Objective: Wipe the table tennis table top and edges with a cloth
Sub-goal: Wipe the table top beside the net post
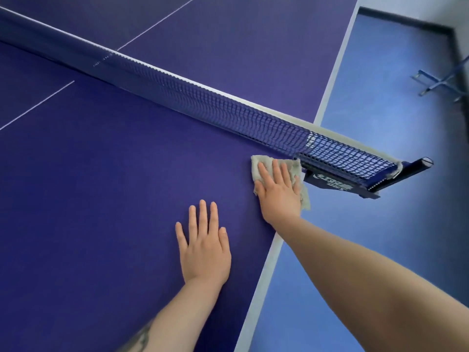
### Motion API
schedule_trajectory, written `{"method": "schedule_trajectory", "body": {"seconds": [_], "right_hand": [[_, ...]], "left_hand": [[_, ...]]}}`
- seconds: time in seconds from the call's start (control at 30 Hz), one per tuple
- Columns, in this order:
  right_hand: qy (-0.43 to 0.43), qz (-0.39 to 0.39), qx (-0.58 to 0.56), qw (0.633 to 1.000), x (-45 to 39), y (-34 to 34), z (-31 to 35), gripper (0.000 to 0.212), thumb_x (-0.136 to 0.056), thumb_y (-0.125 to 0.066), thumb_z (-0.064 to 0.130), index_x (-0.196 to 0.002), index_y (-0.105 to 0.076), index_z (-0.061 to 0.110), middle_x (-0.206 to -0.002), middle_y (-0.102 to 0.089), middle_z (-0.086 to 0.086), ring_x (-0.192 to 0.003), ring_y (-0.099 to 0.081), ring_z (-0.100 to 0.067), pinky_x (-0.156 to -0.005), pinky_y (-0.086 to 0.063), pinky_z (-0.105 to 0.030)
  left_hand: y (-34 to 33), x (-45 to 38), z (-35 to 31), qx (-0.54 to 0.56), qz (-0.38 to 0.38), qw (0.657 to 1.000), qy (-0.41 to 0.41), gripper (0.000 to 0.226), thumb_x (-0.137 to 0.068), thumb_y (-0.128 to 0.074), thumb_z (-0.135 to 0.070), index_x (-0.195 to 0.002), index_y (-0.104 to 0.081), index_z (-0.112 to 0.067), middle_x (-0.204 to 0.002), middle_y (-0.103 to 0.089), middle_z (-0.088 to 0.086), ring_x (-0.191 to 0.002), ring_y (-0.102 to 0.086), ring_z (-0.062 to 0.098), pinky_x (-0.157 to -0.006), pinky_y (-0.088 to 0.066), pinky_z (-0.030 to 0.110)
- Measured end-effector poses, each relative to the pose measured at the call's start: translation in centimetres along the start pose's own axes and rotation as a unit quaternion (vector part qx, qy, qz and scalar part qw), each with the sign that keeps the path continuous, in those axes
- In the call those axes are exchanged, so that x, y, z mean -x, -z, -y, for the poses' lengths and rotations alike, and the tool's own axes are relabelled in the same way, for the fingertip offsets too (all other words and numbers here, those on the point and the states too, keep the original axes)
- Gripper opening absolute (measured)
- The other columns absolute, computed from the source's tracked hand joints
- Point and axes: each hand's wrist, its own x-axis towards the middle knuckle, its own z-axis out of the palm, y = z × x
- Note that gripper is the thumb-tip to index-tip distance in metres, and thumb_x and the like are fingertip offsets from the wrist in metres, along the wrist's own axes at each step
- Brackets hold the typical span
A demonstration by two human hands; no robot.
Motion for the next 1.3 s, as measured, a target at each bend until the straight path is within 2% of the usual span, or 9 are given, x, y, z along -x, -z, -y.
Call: {"method": "schedule_trajectory", "body": {"seconds": [0.1,0.17,0.23,0.4,0.63,0.8,0.87,1.03,1.3], "right_hand": [[-0.086,0.004,-0.034,0.996,3.1,0.8,-3.5,0.056,-0.107,-0.034,0.025,-0.158,-0.011,0.03,-0.166,-0.003,-0.001,-0.152,-0.007,-0.022,-0.116,-0.028,-0.034],[-0.133,0.003,-0.051,0.99,6.0,0.8,-5.4,0.064,-0.1,-0.045,0.012,-0.155,-0.017,0.028,-0.153,-0.028,0.004,-0.12,-0.046,-0.02,-0.086,-0.049,-0.031],[-0.152,0.021,-0.121,0.981,9.1,1.1,-6.6,0.059,-0.1,-0.045,0.013,-0.153,-0.026,0.031,-0.133,-0.046,0.006,-0.097,-0.05,-0.019,-0.069,-0.046,-0.033],[-0.138,0.025,-0.219,0.965,15.9,3.2,-8.9,0.04,-0.104,-0.039,0.022,-0.141,-0.043,0.038,-0.113,-0.052,0.004,-0.09,-0.053,-0.021,-0.071,-0.048,-0.037],[-0.021,0.049,-0.181,0.982,22.4,7.1,-11.3,0.036,-0.102,-0.045,0.026,-0.134,-0.045,0.041,-0.107,-0.047,0.012,-0.089,-0.058,-0.018,-0.069,-0.054,-0.036],[0.085,0.063,-0.161,0.981,27.7,8.6,-11.7,0.041,-0.101,-0.046,0.024,-0.139,-0.042,0.039,-0.119,-0.05,0.01,-0.091,-0.056,-0.017,-0.066,-0.05,-0.033],[0.127,0.058,-0.163,0.977,30.1,8.9,-11.3,0.044,-0.101,-0.046,0.023,-0.141,-0.041,0.038,-0.112,-0.045,0.013,-0.09,-0.055,-0.016,-0.063,-0.046,-0.031],[0.217,0.083,-0.164,0.959,36.2,9.5,-8.0,0.046,-0.1,-0.046,0.022,-0.141,-0.039,0.044,-0.108,-0.041,0.019,-0.078,-0.057,-0.011,-0.052,-0.04,-0.025],[0.374,0.108,-0.151,0.909,48.7,8.4,-0.5,0.044,-0.101,-0.047,0.022,-0.14,-0.042,0.042,-0.114,-0.042,0.022,-0.096,-0.054,-0.012,-0.068,-0.048,-0.032]], "left_hand": [[-0.6,2.2,-3.1,0.007,0.03,0.998,-0.058,0.058,-0.097,-0.024,-0.038,-0.151,-0.033,-0.018,-0.157,-0.031,0.003,-0.145,-0.029,0.025,-0.113,-0.021,0.053],[-0.6,4.0,-4.3,0.019,0.049,0.996,-0.075,0.059,-0.095,-0.027,-0.038,-0.148,-0.039,-0.018,-0.155,-0.035,0.003,-0.144,-0.03,0.024,-0.111,-0.022,0.052],[-0.2,5.8,-4.8,0.025,0.085,0.993,-0.082,0.06,-0.092,-0.028,-0.039,-0.146,-0.044,-0.018,-0.153,-0.038,0.003,-0.143,-0.027,0.023,-0.111,-0.022,0.05],[2.6,9.7,-4.4,0.044,0.126,0.99,-0.041,0.079,-0.082,0.011,-0.052,-0.156,-0.008,-0.03,-0.163,0.002,-0.009,-0.15,0.005,0.012,-0.12,0.003,0.035],[6.5,18.8,-3.9,0.108,0.039,0.988,0.103,0.047,-0.104,-0.03,-0.038,-0.15,-0.032,-0.03,-0.162,-0.015,-0.01,-0.149,-0.011,0.011,-0.122,-0.006,0.036],[7.8,28.6,-4.2,0.137,-0.04,0.971,0.191,0.044,-0.104,-0.035,-0.035,-0.147,-0.039,-0.028,-0.16,-0.021,-0.009,-0.148,-0.018,0.013,-0.121,-0.01,0.037],[8.2,32.5,-4.1,0.142,-0.069,0.962,0.223,0.044,-0.104,-0.037,-0.034,-0.147,-0.04,-0.028,-0.16,-0.022,-0.008,-0.147,-0.02,0.014,-0.121,-0.01,0.037],[9.9,43.0,-2.7,0.177,-0.138,0.919,0.323,0.041,-0.101,-0.044,-0.028,-0.142,-0.048,-0.024,-0.157,-0.03,-0.005,-0.144,-0.028,0.017,-0.121,-0.011,0.037],[12.4,59.9,2.7,0.172,-0.222,0.841,0.461,0.043,-0.101,-0.045,-0.026,-0.143,-0.046,-0.025,-0.158,-0.028,-0.005,-0.143,-0.029,0.018,-0.119,-0.012,0.033]]}}
